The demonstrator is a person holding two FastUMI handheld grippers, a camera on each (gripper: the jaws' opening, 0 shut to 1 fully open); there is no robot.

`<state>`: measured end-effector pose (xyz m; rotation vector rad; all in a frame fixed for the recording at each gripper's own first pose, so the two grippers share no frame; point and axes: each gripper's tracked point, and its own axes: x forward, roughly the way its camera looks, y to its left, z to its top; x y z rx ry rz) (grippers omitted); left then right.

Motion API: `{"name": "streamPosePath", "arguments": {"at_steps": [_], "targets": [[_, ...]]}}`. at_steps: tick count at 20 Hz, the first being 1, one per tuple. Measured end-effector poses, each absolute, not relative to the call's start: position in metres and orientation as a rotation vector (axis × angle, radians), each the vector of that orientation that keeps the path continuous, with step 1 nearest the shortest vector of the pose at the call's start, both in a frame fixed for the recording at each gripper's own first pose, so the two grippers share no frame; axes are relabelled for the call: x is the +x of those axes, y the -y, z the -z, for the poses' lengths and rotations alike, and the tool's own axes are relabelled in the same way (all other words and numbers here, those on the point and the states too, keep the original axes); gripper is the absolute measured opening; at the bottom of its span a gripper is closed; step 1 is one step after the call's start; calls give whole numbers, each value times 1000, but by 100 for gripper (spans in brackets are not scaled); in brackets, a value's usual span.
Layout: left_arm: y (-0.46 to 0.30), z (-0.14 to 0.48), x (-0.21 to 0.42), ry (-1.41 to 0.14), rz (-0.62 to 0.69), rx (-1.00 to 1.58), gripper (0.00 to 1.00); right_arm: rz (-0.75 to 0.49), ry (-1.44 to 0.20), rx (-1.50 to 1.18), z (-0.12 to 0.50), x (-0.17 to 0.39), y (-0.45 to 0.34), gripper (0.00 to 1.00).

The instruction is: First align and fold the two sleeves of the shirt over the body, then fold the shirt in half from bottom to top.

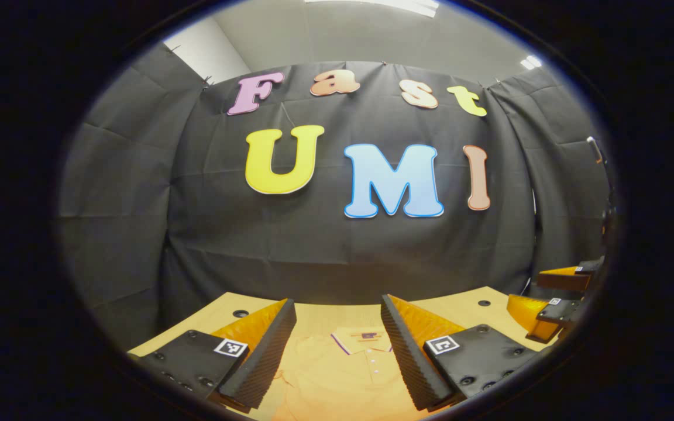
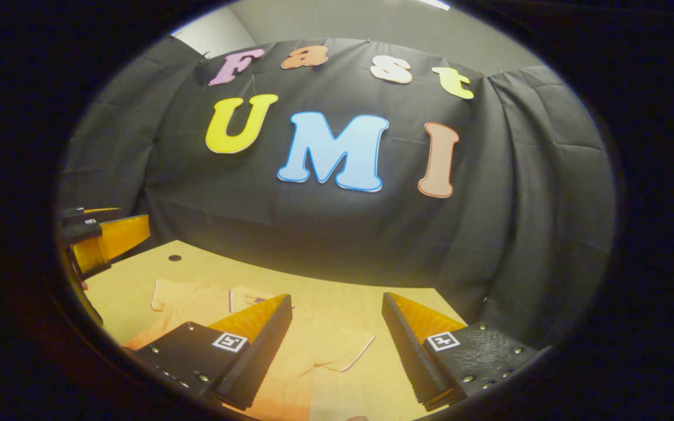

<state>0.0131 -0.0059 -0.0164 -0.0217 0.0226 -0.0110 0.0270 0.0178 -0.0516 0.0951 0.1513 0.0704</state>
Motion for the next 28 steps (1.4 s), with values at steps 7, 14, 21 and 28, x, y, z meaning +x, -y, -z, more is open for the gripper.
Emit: {"name": "streamPosePath", "arguments": {"at_steps": [7,14,21,28], "targets": [[-5,25,25,-48,-15,-2,94,-57,-270,129,99,70,-11,96],[-15,31,17,-67,-55,-1,95,-45,-429,182,157,116,-10,96],[-20,39,5,-96,-93,-12,95,-33,-564,245,209,154,-5,96],[-26,45,-10,-120,-129,-7,94,-24,-698,266,264,174,-6,96]]}}
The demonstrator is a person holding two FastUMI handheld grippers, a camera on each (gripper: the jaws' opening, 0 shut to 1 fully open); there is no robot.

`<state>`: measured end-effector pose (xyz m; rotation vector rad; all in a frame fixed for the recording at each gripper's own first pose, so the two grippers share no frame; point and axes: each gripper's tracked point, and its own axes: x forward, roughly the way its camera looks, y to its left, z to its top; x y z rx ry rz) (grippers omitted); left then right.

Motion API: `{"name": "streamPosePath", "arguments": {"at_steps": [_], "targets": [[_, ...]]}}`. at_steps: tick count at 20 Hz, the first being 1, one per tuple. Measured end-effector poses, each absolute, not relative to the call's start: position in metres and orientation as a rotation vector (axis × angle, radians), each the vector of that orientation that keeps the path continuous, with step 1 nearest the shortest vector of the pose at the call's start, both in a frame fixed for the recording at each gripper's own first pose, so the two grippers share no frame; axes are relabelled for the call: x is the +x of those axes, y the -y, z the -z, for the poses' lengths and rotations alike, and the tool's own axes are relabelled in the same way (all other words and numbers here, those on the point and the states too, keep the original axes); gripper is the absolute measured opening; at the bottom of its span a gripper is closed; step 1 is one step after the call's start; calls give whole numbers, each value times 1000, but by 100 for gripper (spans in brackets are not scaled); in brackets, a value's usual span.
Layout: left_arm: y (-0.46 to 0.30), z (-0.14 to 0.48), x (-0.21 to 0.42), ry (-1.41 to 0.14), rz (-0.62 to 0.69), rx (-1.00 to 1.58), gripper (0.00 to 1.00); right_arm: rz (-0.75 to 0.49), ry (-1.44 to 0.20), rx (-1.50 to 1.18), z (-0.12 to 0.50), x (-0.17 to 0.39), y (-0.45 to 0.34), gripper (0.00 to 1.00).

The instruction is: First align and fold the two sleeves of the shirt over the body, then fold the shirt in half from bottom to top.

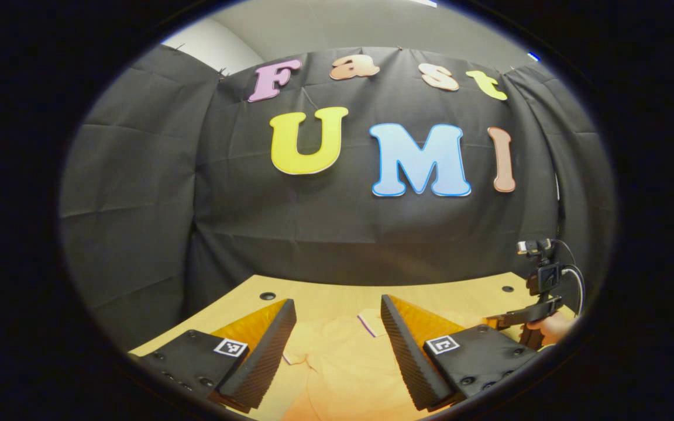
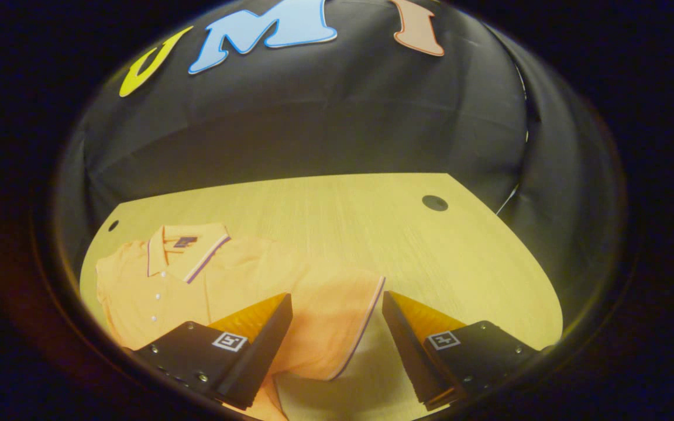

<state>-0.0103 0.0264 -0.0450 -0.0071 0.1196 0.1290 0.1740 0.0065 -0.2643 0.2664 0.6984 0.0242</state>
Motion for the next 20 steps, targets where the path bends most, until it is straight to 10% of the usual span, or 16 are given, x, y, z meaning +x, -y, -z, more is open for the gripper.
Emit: {"name": "streamPosePath", "arguments": {"at_steps": [6,12,14,16,17,20], "targets": [[-29,40,-22,-127,-149,9,95,-47,-757,292,289,183,-12,96],[-27,44,-27,-157,-147,-29,95,-59,-750,287,289,184,-10,75],[-28,44,-30,-155,-157,-38,95,-57,-744,286,288,184,-10,42],[-28,44,-33,-153,-163,-43,95,-76,-743,306,286,184,-16,40],[-29,44,-33,-155,-168,-46,94,-75,-737,306,286,187,-17,11],[-34,44,-38,-156,-191,-58,94,-63,-729,293,282,187,-17,3]]}}
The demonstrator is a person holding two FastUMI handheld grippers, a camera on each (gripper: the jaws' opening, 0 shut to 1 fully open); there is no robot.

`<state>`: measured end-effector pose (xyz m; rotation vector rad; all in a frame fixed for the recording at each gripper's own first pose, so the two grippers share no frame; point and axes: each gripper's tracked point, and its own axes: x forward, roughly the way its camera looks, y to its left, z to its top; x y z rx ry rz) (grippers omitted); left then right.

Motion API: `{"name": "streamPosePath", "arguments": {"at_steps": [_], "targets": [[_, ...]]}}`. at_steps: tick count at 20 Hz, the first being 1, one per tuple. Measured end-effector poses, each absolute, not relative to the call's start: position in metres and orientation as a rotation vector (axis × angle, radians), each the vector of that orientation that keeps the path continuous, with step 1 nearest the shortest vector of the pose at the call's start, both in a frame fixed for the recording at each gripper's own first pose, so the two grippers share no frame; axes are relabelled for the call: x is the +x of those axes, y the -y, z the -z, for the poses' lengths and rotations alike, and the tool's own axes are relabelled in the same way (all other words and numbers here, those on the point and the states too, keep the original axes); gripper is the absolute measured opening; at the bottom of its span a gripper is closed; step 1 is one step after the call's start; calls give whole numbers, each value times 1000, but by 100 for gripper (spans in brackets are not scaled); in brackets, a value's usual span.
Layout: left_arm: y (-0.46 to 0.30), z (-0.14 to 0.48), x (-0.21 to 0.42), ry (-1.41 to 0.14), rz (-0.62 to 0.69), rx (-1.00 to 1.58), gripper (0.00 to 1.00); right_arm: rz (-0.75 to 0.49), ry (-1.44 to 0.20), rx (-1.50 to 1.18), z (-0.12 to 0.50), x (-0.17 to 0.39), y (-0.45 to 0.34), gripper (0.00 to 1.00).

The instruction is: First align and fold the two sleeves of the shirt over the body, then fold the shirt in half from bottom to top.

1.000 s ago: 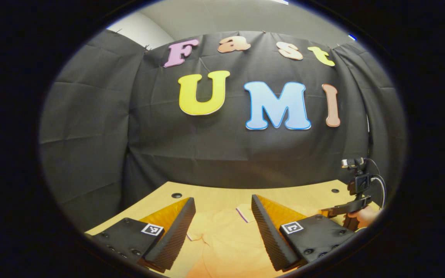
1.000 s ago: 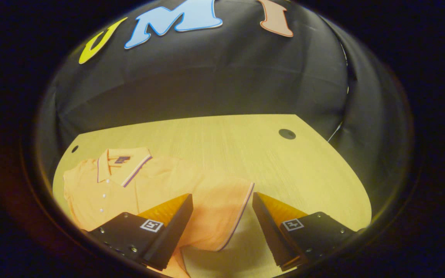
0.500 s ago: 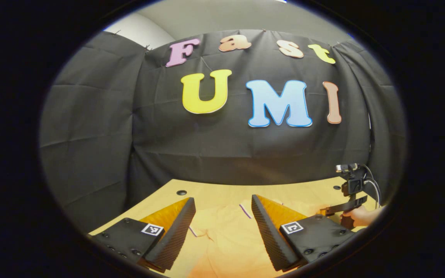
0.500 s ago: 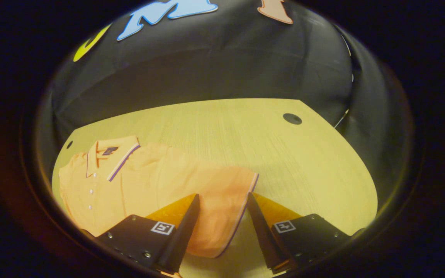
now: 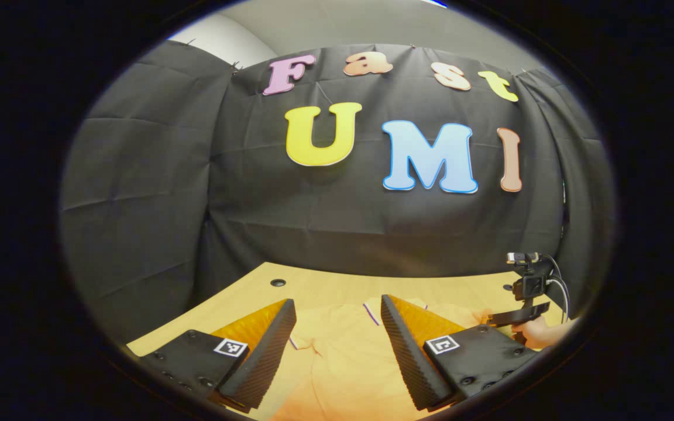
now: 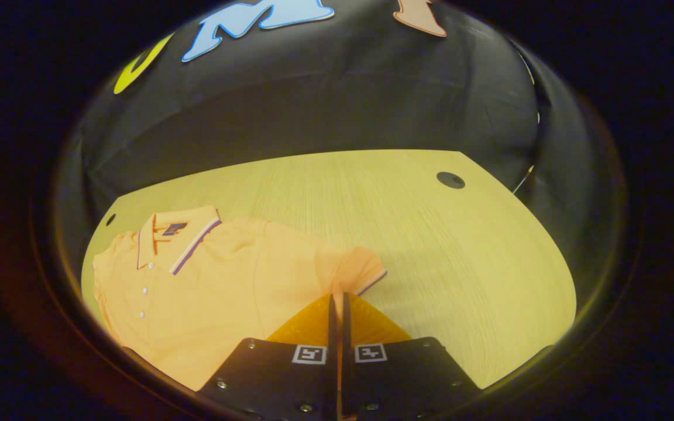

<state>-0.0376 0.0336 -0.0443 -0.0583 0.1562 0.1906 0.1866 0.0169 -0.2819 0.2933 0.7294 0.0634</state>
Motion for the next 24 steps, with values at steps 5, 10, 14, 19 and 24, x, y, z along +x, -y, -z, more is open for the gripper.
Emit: {"name": "streamPosePath", "arguments": {"at_steps": [5,10,14,19,24], "targets": [[-43,59,-58,-170,-210,-90,94,-83,-681,266,259,185,-17,3],[-41,62,-53,-186,-207,-124,95,-179,-571,166,213,184,-40,3],[-40,62,-59,-188,-205,-133,94,-272,-515,44,195,182,-76,3],[-51,58,-67,-176,-236,-117,94,-366,-516,-8,197,175,-117,3],[-63,65,-75,-187,-265,-124,94,-424,-548,-22,210,171,-140,6]]}}
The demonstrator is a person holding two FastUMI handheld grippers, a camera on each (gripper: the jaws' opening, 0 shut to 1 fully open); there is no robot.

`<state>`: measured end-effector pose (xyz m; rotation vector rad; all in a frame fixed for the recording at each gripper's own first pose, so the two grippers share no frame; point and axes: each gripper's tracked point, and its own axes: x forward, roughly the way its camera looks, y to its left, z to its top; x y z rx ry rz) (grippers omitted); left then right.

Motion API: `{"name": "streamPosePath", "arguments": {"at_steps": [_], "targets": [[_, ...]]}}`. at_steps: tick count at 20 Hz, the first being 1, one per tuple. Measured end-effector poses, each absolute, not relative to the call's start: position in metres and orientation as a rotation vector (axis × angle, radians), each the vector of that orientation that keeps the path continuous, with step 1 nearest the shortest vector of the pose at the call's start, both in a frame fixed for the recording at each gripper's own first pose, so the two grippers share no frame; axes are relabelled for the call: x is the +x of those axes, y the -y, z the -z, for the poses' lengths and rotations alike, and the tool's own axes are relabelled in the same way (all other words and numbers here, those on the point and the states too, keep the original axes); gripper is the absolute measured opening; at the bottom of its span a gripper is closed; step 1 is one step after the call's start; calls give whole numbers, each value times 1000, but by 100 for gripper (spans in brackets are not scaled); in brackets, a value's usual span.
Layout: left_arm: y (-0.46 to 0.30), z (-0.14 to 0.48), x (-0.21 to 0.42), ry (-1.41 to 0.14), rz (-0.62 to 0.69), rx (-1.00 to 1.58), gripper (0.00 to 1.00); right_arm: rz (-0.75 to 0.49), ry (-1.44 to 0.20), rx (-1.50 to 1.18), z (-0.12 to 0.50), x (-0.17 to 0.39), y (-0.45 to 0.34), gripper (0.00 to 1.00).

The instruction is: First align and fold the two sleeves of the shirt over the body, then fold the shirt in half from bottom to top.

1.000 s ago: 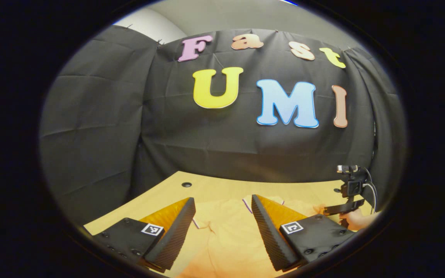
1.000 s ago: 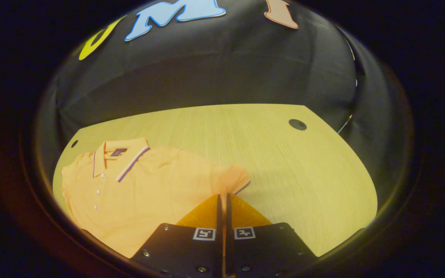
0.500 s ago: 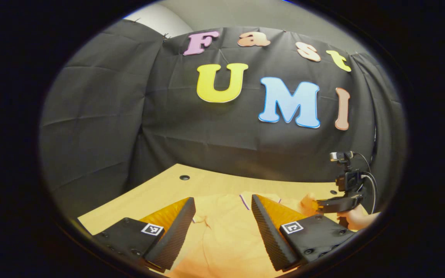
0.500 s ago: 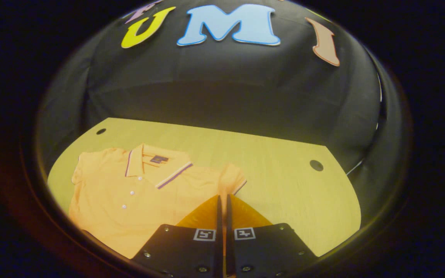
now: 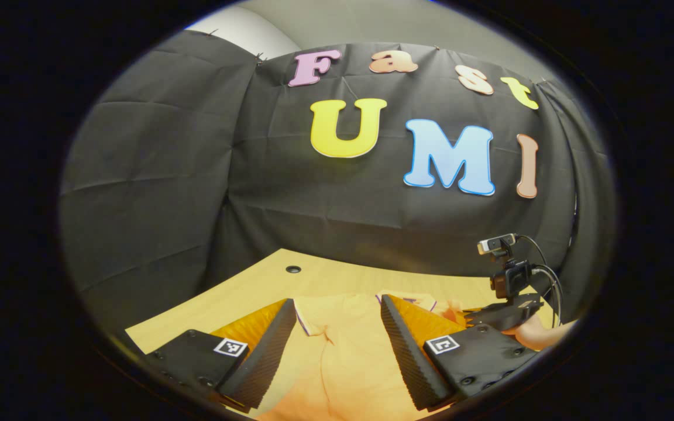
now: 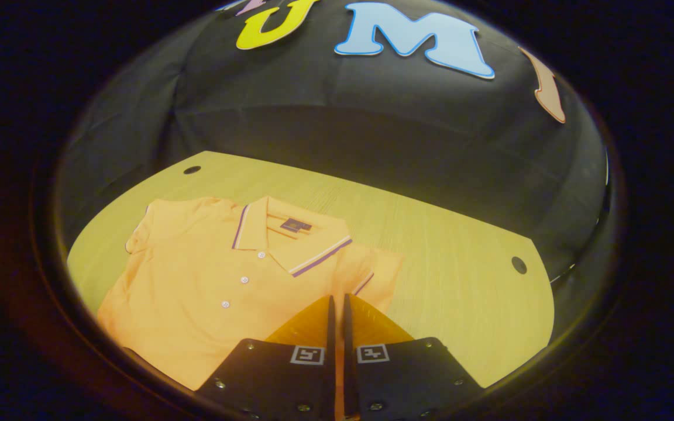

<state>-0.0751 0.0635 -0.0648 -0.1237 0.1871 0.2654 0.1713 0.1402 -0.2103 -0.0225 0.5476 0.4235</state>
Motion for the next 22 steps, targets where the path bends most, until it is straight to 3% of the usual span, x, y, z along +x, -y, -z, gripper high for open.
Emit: {"name": "streamPosePath", "arguments": {"at_steps": [1,6,7,9,10,11,14,18,19,22], "targets": [[-65,65,-75,-189,-270,-124,94,-428,-556,-27,213,170,-141,12],[-79,75,-70,-206,-267,-135,94,-436,-570,-19,213,166,-146,16],[-81,77,-67,-209,-263,-138,94,-440,-564,-17,211,166,-147,29],[-86,79,-61,-210,-250,-139,94,-422,-559,-20,206,163,-145,35],[-88,81,-58,-208,-243,-138,94,-417,-557,-9,201,160,-145,45],[-91,81,-52,-207,-234,-137,94,-409,-555,4,197,158,-145,66],[-101,92,-33,-215,-200,-142,94,-371,-549,45,182,146,-143,84],[-122,118,-6,-244,-150,-148,95,-318,-512,61,153,125,-138,90],[-129,125,3,-254,-139,-147,95,-301,-494,58,143,120,-136,98],[-148,147,29,-281,-114,-135,94,-260,-428,50,115,106,-135,96]]}}
